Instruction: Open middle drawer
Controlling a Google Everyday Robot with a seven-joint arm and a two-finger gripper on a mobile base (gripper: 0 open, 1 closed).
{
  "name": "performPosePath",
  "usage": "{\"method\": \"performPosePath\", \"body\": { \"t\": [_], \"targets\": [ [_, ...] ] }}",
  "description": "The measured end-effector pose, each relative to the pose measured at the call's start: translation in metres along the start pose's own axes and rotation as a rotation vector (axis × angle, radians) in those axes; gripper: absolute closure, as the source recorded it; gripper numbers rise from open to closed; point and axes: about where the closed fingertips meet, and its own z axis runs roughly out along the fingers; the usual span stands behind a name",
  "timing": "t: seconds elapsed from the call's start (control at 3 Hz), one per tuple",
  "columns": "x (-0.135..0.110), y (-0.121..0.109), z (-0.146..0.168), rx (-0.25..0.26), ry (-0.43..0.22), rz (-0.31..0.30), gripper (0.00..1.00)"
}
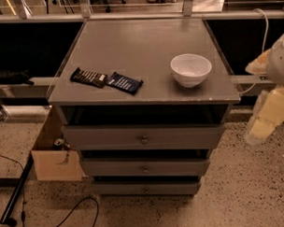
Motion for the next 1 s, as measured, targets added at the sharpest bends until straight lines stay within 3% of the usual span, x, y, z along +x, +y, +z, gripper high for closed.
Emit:
{"method": "performPosePath", "body": {
  "t": [0.33, 0.67, 1.0],
  "targets": [
    [0.005, 0.019, 0.033, -0.101, -0.120, 0.114, 0.00],
    [-0.018, 0.044, 0.103, -0.176, -0.184, 0.144, 0.00],
    [-0.018, 0.050, 0.104, -0.172, -0.184, 0.130, 0.00]
  ]
}}
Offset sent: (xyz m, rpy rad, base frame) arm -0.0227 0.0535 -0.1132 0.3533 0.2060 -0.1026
